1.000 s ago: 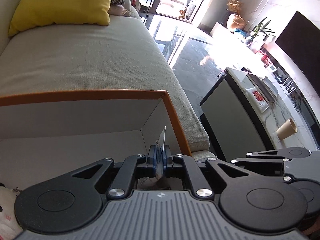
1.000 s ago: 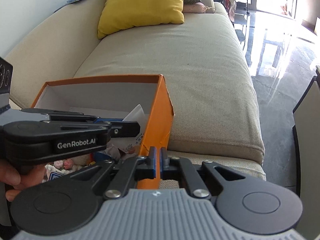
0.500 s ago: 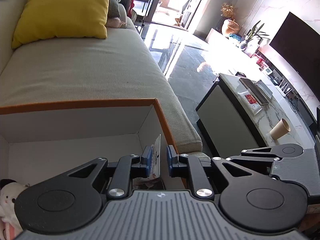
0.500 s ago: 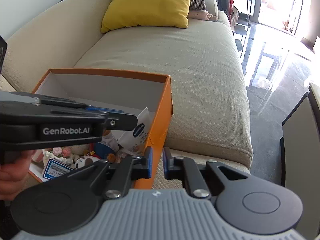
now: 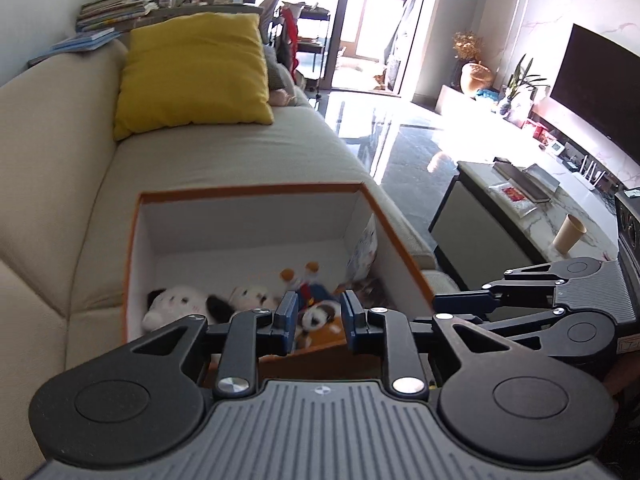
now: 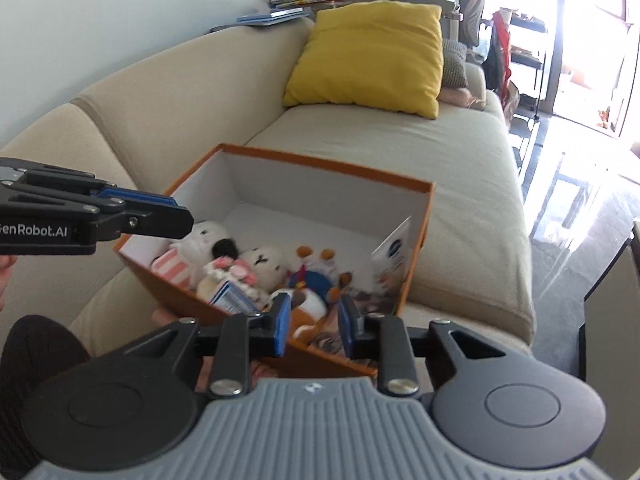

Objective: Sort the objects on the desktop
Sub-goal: 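Lower the lotion tube into the box with the left gripper, then grasp the round pink compact mirror with left gripper while right grasps the white charger plug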

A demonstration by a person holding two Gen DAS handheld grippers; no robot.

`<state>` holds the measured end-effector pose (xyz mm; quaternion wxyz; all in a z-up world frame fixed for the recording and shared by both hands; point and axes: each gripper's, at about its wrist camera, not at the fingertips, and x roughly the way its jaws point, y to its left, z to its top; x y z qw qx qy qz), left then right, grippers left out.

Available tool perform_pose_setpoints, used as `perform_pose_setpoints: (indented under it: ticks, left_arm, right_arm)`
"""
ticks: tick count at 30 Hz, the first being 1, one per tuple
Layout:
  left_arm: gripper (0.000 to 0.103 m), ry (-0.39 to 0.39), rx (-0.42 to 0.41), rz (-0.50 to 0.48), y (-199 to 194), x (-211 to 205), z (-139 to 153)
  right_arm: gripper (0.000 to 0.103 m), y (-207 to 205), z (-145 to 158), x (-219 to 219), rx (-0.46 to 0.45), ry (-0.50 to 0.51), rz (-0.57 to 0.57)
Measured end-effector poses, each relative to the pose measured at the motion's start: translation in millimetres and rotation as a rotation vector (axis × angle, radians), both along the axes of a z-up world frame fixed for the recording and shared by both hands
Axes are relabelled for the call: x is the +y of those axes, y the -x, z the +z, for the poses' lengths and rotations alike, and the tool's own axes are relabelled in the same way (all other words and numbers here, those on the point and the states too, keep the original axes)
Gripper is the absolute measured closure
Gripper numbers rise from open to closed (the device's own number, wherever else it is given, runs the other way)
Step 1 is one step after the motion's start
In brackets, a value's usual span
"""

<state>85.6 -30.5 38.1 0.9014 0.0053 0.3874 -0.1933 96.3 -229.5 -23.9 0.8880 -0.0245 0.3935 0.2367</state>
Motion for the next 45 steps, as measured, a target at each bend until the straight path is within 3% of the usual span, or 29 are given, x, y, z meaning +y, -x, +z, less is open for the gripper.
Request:
perform_pose_setpoints:
  ticks: [7, 11, 14, 17, 26, 34, 38, 41, 45]
  left_arm:
    - [0.073, -0.105, 0.145, 0.037, 37, 27, -58]
    - [0.069, -0.082, 0.245, 0.042, 48, 43, -89]
    - [0.050, -0.070, 0.301, 0.052, 49, 48, -105]
    - [0.048, -0.045, 0.356, 0.067, 46, 52, -116]
    - [0.047, -0.107, 0.470, 0.086, 29, 40, -139]
    - [0.039, -0.176, 0.492, 0.052, 28, 30, -160]
    - [0.033, -0.155, 0.494, 0.045, 28, 30, -164]
    - [0.041, -0.138, 0.484, 0.044, 30, 35, -162]
    - [0.062, -0.117, 0.441, 0.060, 36, 44, -153]
  right_arm:
    - [0.066, 38, -64, 34, 0.260, -0.049, -0.008]
    - [0.056, 52, -95, 47, 0.363, -0.026, -0.035]
    - [0.053, 57, -113, 48, 0.453, -0.066, -0.074]
    - [0.052, 55, -123, 51, 0.495, -0.055, -0.095]
    - [0.052, 51, -139, 66, 0.541, -0.054, -0.083]
    - [0.053, 52, -147, 70, 0.544, -0.035, -0.070]
    - [0.059, 56, -148, 72, 0.519, 0.000, -0.061]
    - [0.062, 57, -148, 70, 0.507, 0.017, -0.064]
    - [0.063, 59, -149, 69, 0.510, 0.004, -0.061]
